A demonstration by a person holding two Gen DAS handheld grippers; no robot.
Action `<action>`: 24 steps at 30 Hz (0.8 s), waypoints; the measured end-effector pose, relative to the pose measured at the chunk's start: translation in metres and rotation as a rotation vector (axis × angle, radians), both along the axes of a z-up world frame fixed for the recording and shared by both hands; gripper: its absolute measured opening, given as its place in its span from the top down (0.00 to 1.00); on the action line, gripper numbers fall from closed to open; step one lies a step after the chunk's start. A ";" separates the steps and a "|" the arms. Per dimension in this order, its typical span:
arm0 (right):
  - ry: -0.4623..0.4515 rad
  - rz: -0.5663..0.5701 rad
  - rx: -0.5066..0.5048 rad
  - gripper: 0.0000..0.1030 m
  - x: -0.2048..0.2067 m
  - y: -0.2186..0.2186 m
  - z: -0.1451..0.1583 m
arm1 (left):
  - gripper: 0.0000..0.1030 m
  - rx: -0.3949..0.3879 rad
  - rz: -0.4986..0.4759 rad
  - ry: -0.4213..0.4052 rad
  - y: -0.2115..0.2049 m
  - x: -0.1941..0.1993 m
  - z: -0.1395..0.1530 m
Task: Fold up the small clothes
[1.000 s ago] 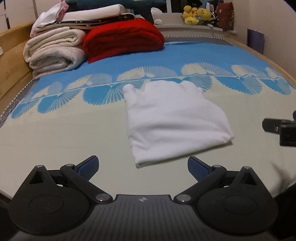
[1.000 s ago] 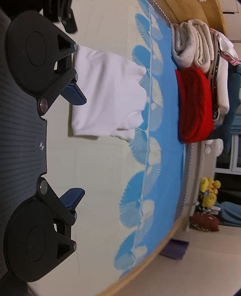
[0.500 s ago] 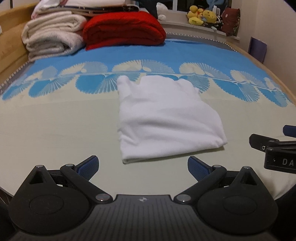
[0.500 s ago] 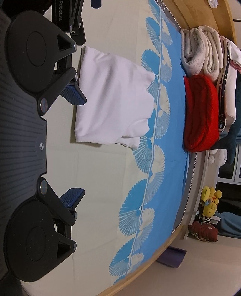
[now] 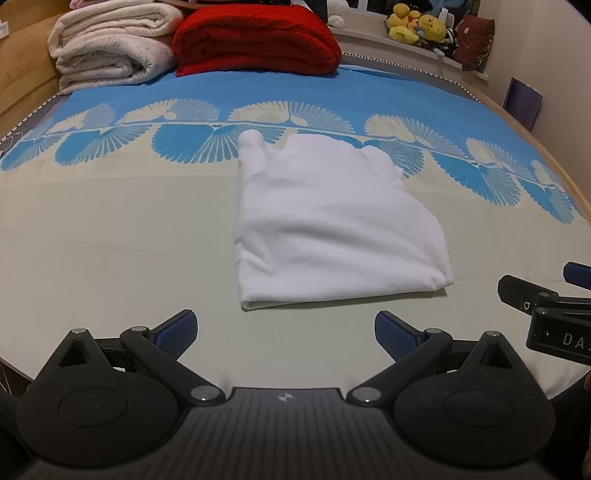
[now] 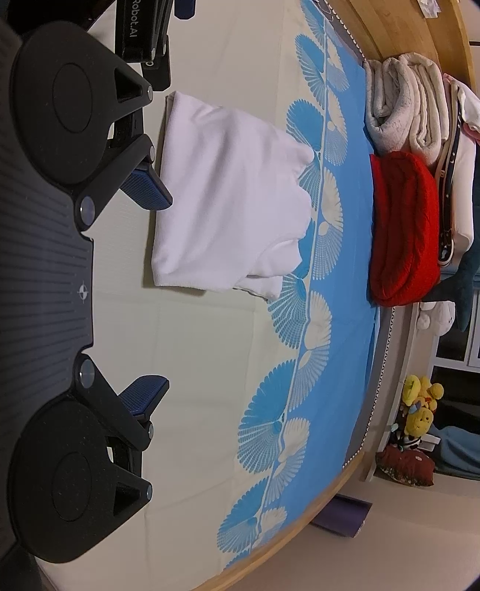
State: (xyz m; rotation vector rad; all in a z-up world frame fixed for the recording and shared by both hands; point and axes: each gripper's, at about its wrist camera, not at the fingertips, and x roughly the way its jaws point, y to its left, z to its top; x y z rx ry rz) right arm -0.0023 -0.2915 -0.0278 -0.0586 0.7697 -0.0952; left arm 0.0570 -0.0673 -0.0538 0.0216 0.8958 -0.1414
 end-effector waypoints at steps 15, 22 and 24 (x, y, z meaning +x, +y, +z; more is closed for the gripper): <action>0.012 0.024 0.006 0.07 0.002 0.005 -0.002 | 0.01 -0.006 0.005 0.018 0.002 0.001 -0.002; 0.015 0.024 0.007 0.07 0.002 0.004 -0.002 | 0.01 -0.006 0.004 0.020 0.003 0.001 -0.003; 0.017 0.023 0.006 0.07 0.002 0.005 -0.003 | 0.01 -0.006 0.004 0.020 0.003 0.001 -0.003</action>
